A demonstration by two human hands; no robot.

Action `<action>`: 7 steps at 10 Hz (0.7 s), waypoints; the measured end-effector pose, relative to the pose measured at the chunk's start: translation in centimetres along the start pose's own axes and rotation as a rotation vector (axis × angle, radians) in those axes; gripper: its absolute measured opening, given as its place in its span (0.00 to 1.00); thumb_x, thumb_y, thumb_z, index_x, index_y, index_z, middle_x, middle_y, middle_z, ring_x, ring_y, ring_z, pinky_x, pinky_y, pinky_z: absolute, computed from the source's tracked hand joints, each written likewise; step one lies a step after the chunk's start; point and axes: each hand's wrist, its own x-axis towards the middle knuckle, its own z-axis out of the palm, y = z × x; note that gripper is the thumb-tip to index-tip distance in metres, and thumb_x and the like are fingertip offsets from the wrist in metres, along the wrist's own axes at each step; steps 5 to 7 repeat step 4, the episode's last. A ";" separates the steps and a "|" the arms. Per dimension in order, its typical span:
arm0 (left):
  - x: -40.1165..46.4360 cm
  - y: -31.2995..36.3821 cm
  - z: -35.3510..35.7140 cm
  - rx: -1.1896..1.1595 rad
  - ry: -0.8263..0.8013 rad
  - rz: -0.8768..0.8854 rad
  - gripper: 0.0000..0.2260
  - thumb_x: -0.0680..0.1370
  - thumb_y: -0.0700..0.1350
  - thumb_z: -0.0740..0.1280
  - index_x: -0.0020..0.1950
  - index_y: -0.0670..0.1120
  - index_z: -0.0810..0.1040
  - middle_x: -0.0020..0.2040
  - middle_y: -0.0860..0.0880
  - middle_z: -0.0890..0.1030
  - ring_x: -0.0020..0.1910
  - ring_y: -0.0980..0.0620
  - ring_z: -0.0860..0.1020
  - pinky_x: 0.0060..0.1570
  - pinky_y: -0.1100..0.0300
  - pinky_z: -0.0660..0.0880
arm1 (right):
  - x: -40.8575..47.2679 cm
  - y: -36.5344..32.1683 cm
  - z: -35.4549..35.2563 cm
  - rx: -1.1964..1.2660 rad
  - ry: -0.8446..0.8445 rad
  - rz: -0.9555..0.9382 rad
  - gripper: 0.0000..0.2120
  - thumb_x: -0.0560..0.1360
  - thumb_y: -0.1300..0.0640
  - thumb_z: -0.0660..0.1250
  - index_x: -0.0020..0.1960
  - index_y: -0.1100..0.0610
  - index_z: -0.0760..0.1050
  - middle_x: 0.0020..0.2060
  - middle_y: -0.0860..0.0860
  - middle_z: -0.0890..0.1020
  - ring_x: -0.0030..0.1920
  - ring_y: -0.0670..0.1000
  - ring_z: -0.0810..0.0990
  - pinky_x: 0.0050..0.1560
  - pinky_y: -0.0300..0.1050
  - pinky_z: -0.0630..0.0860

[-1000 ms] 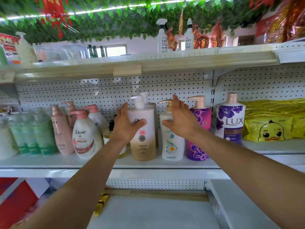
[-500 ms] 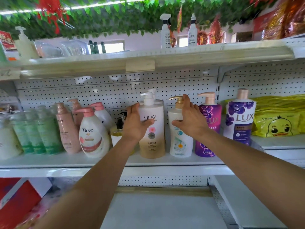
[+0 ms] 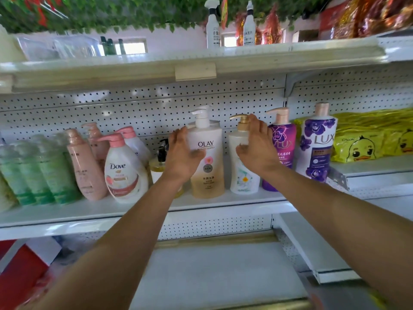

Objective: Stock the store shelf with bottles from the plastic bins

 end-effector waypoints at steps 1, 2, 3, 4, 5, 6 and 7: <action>-2.1 -0.3 -0.9 0.001 0.063 0.054 0.28 0.73 0.47 0.72 0.71 0.49 0.67 0.67 0.48 0.66 0.63 0.49 0.73 0.63 0.53 0.71 | -2.4 -0.1 -0.7 -0.068 0.048 -0.101 0.28 0.74 0.59 0.67 0.72 0.58 0.62 0.68 0.56 0.66 0.67 0.58 0.66 0.54 0.54 0.76; -4.3 -0.6 -1.7 0.020 0.036 0.067 0.24 0.75 0.48 0.70 0.70 0.50 0.69 0.66 0.50 0.71 0.62 0.50 0.74 0.60 0.48 0.74 | -4.4 0.1 -1.5 -0.133 0.021 -0.163 0.21 0.76 0.59 0.65 0.68 0.55 0.69 0.64 0.54 0.71 0.63 0.56 0.72 0.48 0.49 0.74; -7.0 -0.5 -2.7 0.143 0.067 0.149 0.21 0.76 0.49 0.68 0.68 0.53 0.69 0.65 0.52 0.74 0.63 0.52 0.74 0.56 0.50 0.76 | -6.8 0.6 -2.6 -0.162 0.039 -0.228 0.20 0.76 0.60 0.64 0.67 0.54 0.70 0.62 0.52 0.74 0.61 0.55 0.74 0.45 0.45 0.71; -9.6 0.2 -3.7 0.199 0.134 0.192 0.20 0.76 0.49 0.68 0.68 0.55 0.70 0.65 0.54 0.74 0.63 0.52 0.75 0.55 0.52 0.75 | -9.1 1.1 -4.1 -0.121 0.067 -0.218 0.19 0.76 0.60 0.65 0.66 0.53 0.72 0.61 0.51 0.75 0.59 0.54 0.76 0.45 0.46 0.72; -9.6 0.2 -3.7 0.199 0.134 0.192 0.20 0.76 0.49 0.68 0.68 0.55 0.70 0.65 0.54 0.74 0.63 0.52 0.75 0.55 0.52 0.75 | -9.1 1.1 -4.1 -0.121 0.067 -0.218 0.19 0.76 0.60 0.65 0.66 0.53 0.72 0.61 0.51 0.75 0.59 0.54 0.76 0.45 0.46 0.72; -9.6 0.2 -3.7 0.199 0.134 0.192 0.20 0.76 0.49 0.68 0.68 0.55 0.70 0.65 0.54 0.74 0.63 0.52 0.75 0.55 0.52 0.75 | -9.1 1.1 -4.1 -0.121 0.067 -0.218 0.19 0.76 0.60 0.65 0.66 0.53 0.72 0.61 0.51 0.75 0.59 0.54 0.76 0.45 0.46 0.72; -9.6 0.2 -3.7 0.199 0.134 0.192 0.20 0.76 0.49 0.68 0.68 0.55 0.70 0.65 0.54 0.74 0.63 0.52 0.75 0.55 0.52 0.75 | -9.1 1.1 -4.1 -0.121 0.067 -0.218 0.19 0.76 0.60 0.65 0.66 0.53 0.72 0.61 0.51 0.75 0.59 0.54 0.76 0.45 0.46 0.72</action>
